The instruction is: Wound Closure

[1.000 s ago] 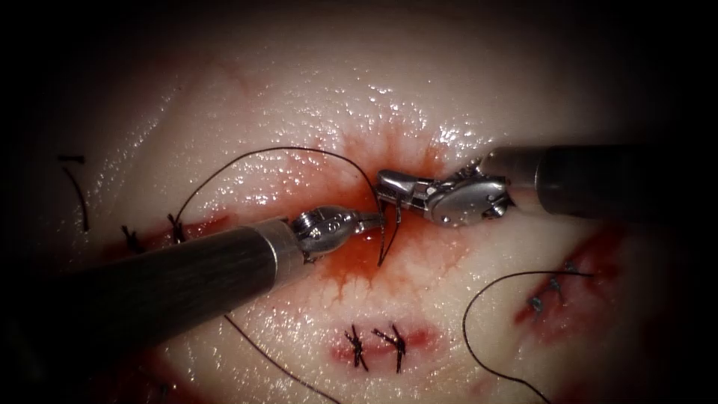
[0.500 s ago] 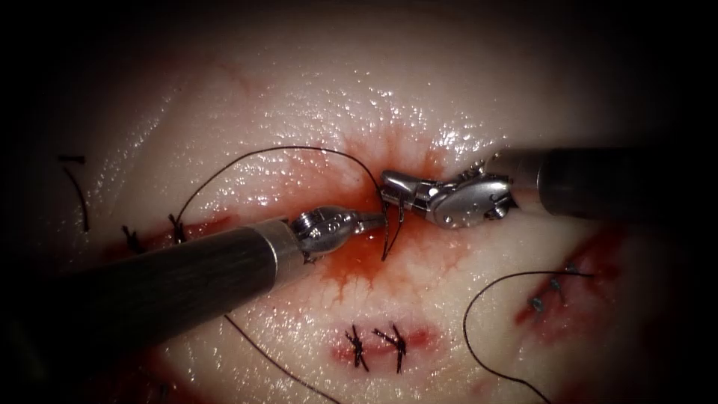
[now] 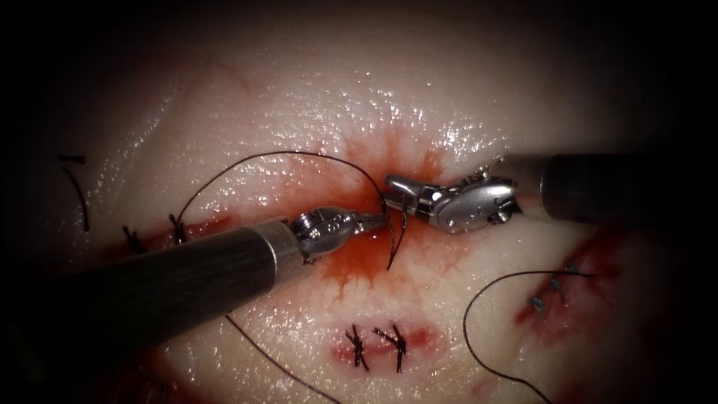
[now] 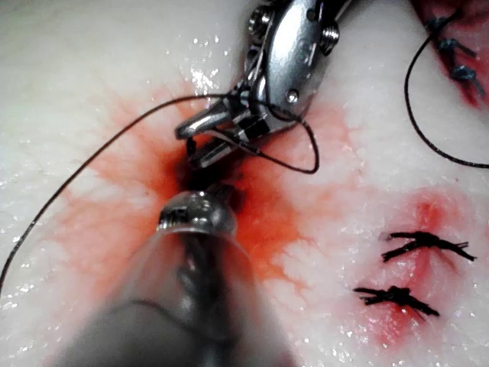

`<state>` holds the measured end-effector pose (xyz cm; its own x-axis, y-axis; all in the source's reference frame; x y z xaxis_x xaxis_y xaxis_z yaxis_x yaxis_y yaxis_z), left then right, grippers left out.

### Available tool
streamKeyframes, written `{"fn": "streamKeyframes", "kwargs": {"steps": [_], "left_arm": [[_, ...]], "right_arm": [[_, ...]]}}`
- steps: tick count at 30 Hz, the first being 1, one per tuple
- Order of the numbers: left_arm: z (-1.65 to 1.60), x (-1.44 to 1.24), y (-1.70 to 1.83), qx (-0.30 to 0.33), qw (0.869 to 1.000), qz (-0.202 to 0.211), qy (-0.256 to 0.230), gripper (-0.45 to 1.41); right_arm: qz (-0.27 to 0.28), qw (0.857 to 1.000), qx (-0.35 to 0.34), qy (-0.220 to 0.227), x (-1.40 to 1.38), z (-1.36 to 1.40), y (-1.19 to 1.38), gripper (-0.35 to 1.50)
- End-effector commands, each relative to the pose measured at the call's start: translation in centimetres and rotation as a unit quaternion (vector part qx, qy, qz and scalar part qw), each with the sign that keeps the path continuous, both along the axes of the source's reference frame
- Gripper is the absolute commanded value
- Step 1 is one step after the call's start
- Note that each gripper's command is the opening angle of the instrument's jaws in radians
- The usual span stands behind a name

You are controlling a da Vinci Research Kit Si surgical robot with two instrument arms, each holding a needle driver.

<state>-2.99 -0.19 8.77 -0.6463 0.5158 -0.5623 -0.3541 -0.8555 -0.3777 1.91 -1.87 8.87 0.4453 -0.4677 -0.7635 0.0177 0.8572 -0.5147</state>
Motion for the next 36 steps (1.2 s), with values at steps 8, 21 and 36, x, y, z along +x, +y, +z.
{"fn": "streamKeyframes", "kwargs": {"steps": [8, 21, 36], "left_arm": [[0.06, -0.06, -0.01, 0.000, 1.000, 0.000, 0.000, -0.32], [0.03, -0.06, -0.01, 0.000, 1.000, -0.001, 0.000, -0.32], [0.01, -0.05, 0.00, 0.002, 1.000, 0.000, 0.000, -0.32]], "right_arm": [[0.002, 1.000, 0.015, -0.008, 0.02, 0.14, -0.03, -0.35], [0.019, 0.998, 0.049, -0.036, -0.03, 0.26, -0.04, -0.35], [0.013, 0.996, 0.068, -0.053, -0.02, 0.35, -0.12, -0.35]]}}
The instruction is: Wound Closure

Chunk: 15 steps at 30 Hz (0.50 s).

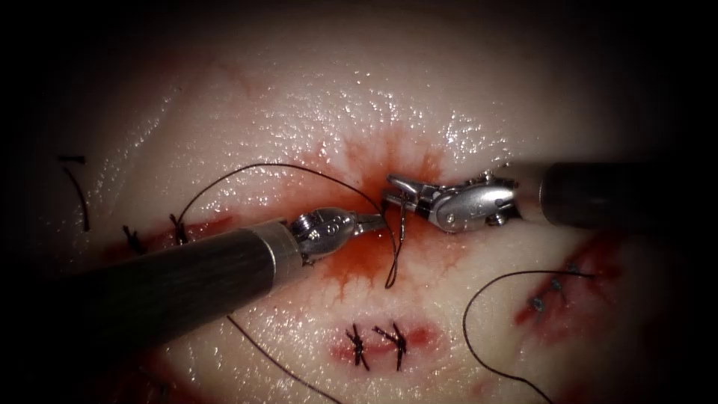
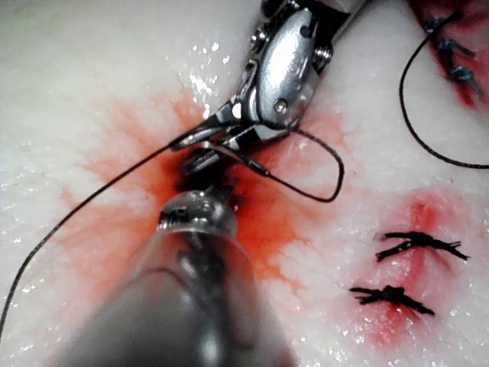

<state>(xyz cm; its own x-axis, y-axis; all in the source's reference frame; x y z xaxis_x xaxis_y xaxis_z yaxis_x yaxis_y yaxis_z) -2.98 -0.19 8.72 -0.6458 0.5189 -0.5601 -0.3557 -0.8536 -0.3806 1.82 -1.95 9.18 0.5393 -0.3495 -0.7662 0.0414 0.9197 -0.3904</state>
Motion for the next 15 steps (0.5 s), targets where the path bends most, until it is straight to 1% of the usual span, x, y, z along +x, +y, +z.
{"fn": "streamKeyframes", "kwargs": {"steps": [1, 6, 11, 15], "left_arm": [[0.06, -0.06, 0.00, 0.000, 1.000, 0.000, -0.001, -0.32], [0.06, -0.06, 0.00, 0.000, 1.000, 0.000, 0.000, -0.32], [0.05, -0.06, 0.00, 0.000, 1.000, 0.000, 0.000, -0.32], [0.04, -0.06, 0.00, 0.001, 1.000, 0.000, 0.000, -0.32]], "right_arm": [[-0.001, 1.000, 0.000, 0.001, 0.06, 0.04, -0.03, -0.35], [0.006, 1.000, 0.019, -0.003, 0.05, 0.07, -0.02, -0.35], [0.024, 0.998, 0.063, -0.010, 0.01, 0.12, 0.01, -0.35], [0.029, 0.996, 0.082, -0.016, 0.01, 0.19, -0.02, -0.35]]}}
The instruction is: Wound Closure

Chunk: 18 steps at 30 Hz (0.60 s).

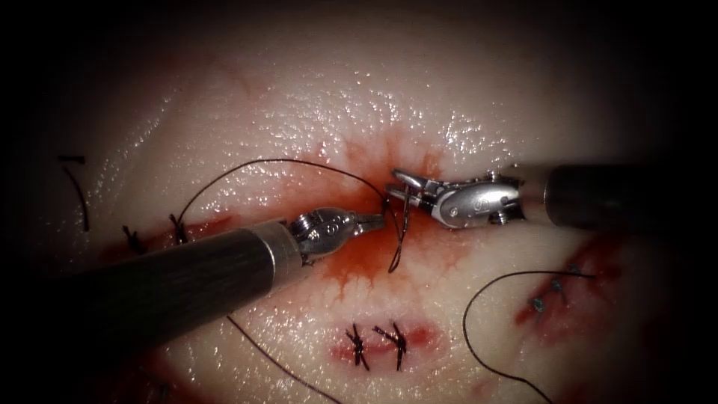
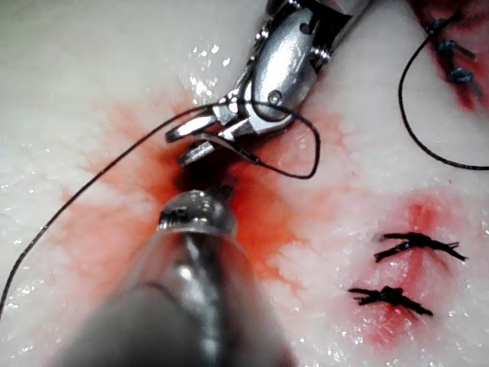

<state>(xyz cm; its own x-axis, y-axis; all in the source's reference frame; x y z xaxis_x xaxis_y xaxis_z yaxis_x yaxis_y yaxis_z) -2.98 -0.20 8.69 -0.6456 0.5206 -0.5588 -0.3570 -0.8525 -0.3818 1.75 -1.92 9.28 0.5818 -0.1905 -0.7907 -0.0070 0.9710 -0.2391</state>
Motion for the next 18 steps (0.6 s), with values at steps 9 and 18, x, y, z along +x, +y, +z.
{"fn": "streamKeyframes", "kwargs": {"steps": [9, 18], "left_arm": [[0.06, -0.06, 0.00, 0.000, 1.000, 0.000, -0.001, -0.32], [0.06, -0.06, 0.00, 0.000, 1.000, 0.000, -0.001, -0.32]], "right_arm": [[-0.006, 0.999, 0.032, -0.005, 0.08, 0.17, -0.09, -0.35], [-0.002, 0.998, 0.068, -0.015, 0.08, 0.27, -0.15, -0.35]]}}
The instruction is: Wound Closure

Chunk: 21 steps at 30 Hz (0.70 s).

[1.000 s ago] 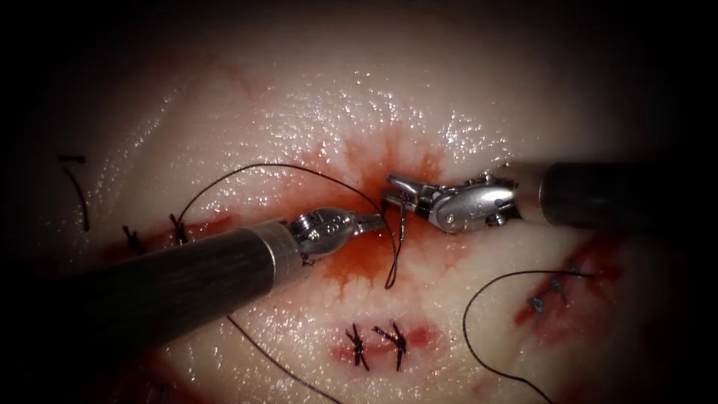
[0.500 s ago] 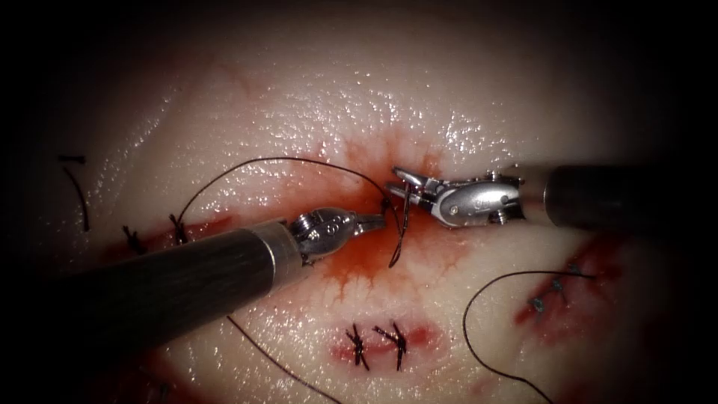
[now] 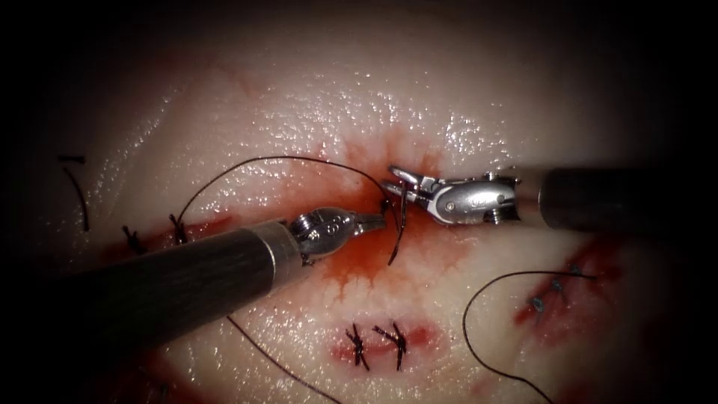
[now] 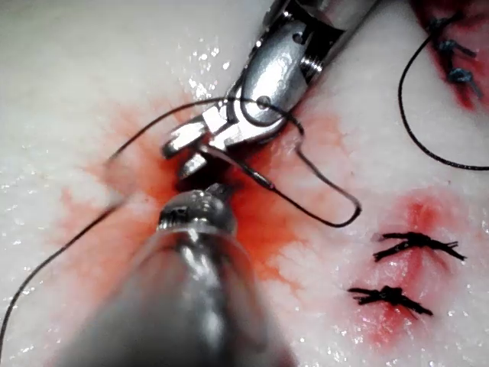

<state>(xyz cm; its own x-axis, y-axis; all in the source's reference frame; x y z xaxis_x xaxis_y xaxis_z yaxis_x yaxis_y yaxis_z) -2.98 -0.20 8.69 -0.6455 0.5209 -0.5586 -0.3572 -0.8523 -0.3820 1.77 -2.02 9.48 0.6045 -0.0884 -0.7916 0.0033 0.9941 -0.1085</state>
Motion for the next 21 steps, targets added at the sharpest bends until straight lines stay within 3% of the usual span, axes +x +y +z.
{"fn": "streamKeyframes", "kwargs": {"steps": [1, 13, 21], "left_arm": [[0.06, -0.05, 0.00, 0.000, 1.000, 0.000, -0.001, -0.32], [0.06, -0.05, 0.00, 0.000, 1.000, 0.000, -0.001, -0.32], [0.04, -0.07, 0.01, 0.001, 1.000, 0.000, -0.001, -0.32]], "right_arm": [[0.002, 1.000, 0.007, 0.000, 0.06, 0.08, -0.04, -0.35], [0.006, 0.999, 0.042, 0.000, 0.02, 0.18, -0.02, -0.35], [0.016, 0.998, 0.054, 0.010, 0.00, 0.08, 0.08, -0.35]]}}
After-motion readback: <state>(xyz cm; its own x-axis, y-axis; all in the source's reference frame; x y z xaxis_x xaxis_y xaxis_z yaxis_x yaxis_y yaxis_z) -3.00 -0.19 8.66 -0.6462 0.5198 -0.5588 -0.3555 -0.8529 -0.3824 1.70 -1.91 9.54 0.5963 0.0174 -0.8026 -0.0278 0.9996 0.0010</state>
